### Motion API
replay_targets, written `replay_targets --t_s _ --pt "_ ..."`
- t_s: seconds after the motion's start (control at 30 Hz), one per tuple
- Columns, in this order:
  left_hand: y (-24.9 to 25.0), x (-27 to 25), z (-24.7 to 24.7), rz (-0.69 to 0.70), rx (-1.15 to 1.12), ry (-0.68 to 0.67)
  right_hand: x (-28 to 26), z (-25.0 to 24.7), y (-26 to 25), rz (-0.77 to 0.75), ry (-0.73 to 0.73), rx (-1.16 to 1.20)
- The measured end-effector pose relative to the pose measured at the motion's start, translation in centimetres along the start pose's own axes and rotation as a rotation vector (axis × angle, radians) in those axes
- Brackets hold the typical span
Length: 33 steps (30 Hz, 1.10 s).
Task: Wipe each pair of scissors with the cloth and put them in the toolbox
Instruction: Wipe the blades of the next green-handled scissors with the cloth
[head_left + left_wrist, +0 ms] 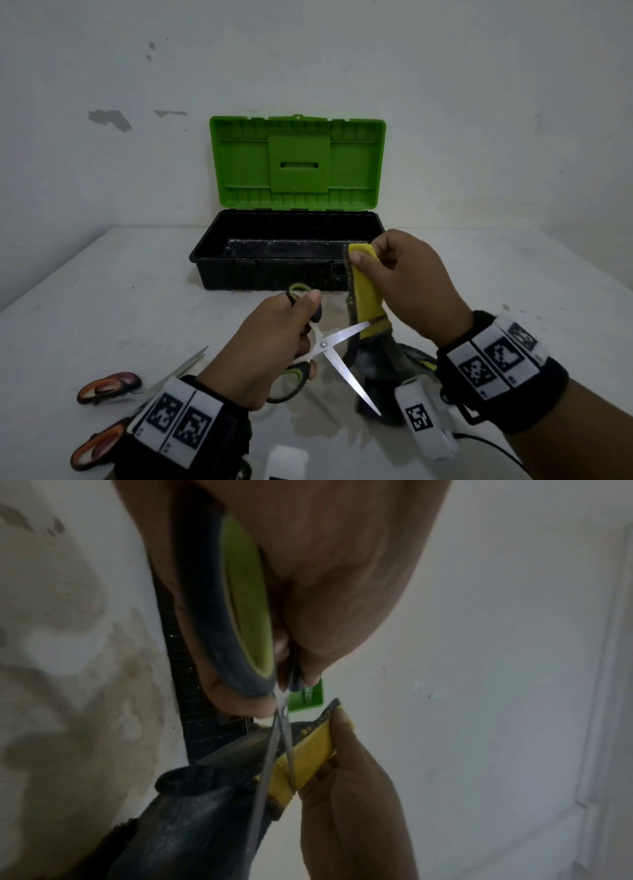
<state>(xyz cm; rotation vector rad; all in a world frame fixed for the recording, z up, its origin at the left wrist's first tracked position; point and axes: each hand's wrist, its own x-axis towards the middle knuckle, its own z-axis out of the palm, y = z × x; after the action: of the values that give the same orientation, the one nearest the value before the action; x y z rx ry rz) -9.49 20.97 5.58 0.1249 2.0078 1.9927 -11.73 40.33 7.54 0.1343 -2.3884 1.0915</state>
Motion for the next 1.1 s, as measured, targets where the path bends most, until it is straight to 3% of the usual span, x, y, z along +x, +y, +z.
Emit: replay_targets --t_s 0.1,0.27,0.4,0.6,0.73,0.87,1.1 --pt "-0.3 0.4 -0.3 -0.003 0.004 0.02 -1.3 0.1 -1.1 -0.072 -0.084 0.063" --pt "-0.4 0.9 -1.0 0.047 0.05 0.035 -3.5 -0.6 -0.8 -0.23 -0.393 0.175" --pt "-0.2 1.1 -1.4 0.138 0.142 0.032 -4.3 -1.4 -0.1 -0.354 -0.474 0.207" --pt "-0.1 0.6 -1.0 0.246 0.299 0.041 -3.4 -1.8 0.8 -0.336 -0.439 0.098" --pt "0.2 0.3 -1.1 0.295 0.342 0.031 -3.0 -1.7 0.2 -0.21 -0.492 -0.035" --pt "0.5 0.0 -0.5 0.362 0.391 0.01 -2.8 -1.1 -1.0 -0.158 -0.633 0.023" --pt "0.5 0.2 -0.8 0.469 0.477 0.001 -2.7 0.1 -1.5 -0.115 -0.682 0.108"
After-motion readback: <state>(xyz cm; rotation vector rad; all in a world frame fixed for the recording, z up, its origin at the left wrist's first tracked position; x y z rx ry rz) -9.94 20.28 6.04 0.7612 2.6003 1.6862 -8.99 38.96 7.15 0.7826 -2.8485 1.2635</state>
